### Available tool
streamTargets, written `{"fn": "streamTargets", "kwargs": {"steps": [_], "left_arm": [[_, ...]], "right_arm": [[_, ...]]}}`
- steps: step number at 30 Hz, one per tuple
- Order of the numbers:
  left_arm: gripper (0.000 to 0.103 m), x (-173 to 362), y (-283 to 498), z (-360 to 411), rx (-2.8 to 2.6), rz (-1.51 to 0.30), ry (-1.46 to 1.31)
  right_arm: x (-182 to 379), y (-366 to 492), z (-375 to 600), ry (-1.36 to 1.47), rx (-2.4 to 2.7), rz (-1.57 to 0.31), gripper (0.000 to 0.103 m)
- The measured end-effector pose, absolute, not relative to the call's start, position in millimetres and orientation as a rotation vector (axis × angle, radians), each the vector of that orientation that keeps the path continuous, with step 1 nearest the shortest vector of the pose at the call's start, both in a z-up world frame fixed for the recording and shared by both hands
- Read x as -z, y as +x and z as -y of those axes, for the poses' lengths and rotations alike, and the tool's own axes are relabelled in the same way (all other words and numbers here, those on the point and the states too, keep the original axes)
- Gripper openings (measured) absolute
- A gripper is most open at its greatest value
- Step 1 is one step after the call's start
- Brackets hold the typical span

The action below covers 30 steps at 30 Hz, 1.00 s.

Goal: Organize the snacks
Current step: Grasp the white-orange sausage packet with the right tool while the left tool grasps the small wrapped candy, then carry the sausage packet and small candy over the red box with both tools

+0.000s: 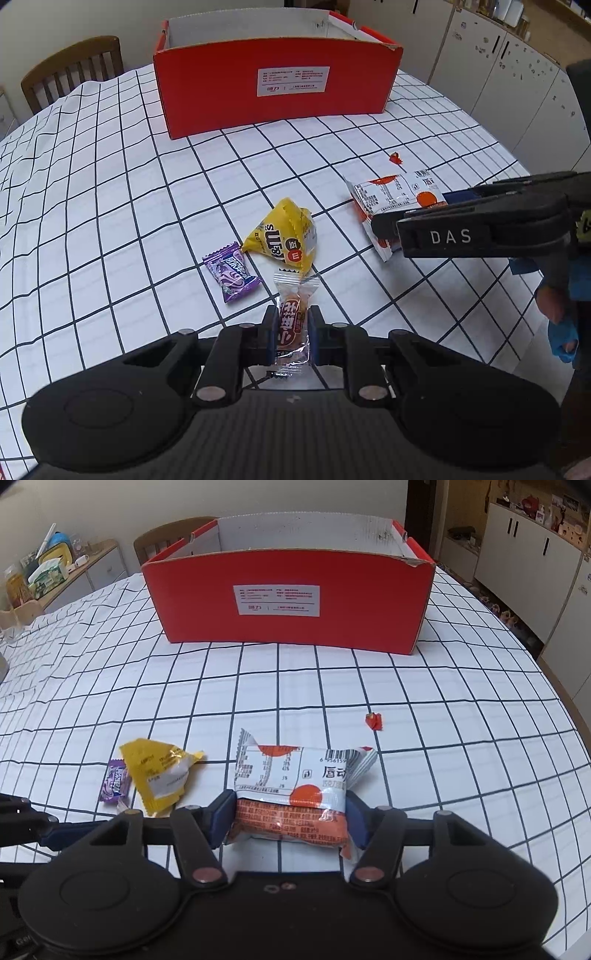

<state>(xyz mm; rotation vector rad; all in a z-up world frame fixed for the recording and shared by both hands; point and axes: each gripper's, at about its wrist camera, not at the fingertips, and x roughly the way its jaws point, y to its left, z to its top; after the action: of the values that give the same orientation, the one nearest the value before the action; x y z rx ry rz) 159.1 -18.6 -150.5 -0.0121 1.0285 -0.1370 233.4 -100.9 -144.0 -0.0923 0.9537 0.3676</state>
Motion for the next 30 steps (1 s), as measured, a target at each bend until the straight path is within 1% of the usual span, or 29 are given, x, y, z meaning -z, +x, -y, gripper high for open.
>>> {"fn": "streamTargets", "kwargs": {"steps": [8, 17, 30], "left_arm": [[0.016, 140.2, 150.5, 13.3, 0.113, -1.023, -0.051], [0.016, 119.3, 149.6, 8.2, 0.077, -1.018, -0.098], [0.016, 68.3, 160.4, 15.7, 0.086, -0.929, -0.101]], "right_arm": [[129.6, 216.9, 111.1, -0.062, -0.374, -0.933, 0.058], [92.5, 193.6, 116.2, -0.051, -0.405, -0.876, 0.058], [52.5, 188.3, 121.0, -0.031, -0.426, -0.812, 0.058]]}}
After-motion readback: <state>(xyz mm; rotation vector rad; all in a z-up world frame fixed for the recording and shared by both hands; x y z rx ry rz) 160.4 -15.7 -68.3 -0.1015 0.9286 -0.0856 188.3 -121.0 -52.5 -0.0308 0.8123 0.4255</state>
